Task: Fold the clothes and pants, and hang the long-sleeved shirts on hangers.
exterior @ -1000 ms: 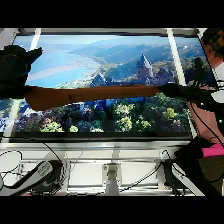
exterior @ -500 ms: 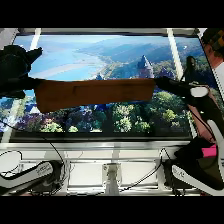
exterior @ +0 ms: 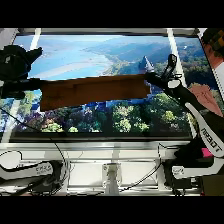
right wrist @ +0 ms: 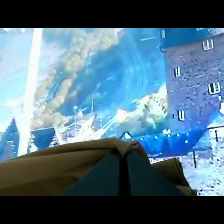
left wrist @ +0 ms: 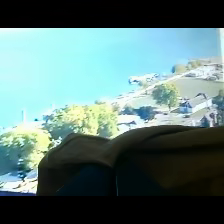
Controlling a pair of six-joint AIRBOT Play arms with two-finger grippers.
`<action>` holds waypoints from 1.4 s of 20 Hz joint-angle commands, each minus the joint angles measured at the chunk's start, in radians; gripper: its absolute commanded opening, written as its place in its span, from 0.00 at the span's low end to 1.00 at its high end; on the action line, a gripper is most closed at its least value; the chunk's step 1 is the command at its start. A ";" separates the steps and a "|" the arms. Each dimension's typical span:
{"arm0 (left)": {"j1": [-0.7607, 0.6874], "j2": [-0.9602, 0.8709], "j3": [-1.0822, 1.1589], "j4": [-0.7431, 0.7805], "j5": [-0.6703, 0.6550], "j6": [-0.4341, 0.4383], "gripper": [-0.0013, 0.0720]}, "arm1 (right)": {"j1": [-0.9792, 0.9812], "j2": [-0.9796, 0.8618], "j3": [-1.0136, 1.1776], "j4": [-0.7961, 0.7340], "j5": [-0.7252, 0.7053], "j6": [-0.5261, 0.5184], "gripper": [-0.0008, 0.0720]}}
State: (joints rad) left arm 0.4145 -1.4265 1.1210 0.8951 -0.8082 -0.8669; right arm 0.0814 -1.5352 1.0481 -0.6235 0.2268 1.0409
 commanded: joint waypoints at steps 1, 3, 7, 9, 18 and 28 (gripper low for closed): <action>-0.006 -0.061 0.000 0.063 -0.001 -0.071 0.04 | 0.003 -0.063 0.026 -0.002 -0.001 0.018 0.02; -0.011 -0.096 0.000 0.063 -0.022 -0.092 0.04 | 0.003 -0.072 0.026 -0.003 -0.002 0.018 0.02; -0.016 -0.137 0.000 0.063 -0.049 -0.092 0.05 | -0.026 -0.072 0.026 -0.036 -0.002 0.022 0.02; -0.016 -0.139 0.000 0.063 -0.049 -0.092 0.11 | -0.045 -0.072 0.026 -0.035 0.011 0.026 0.02; -0.003 -0.123 0.001 0.063 -0.099 -0.092 0.86 | -0.050 -0.055 0.026 -0.108 0.144 0.021 0.48; 0.042 -0.103 0.002 0.062 -0.154 -0.092 0.99 | -0.050 -0.010 0.026 -0.279 0.252 0.021 0.68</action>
State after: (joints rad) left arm 0.4530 -1.5288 1.1221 0.9581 -0.9463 -0.9585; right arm 0.0315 -1.5509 1.0740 -0.8715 0.4530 1.0615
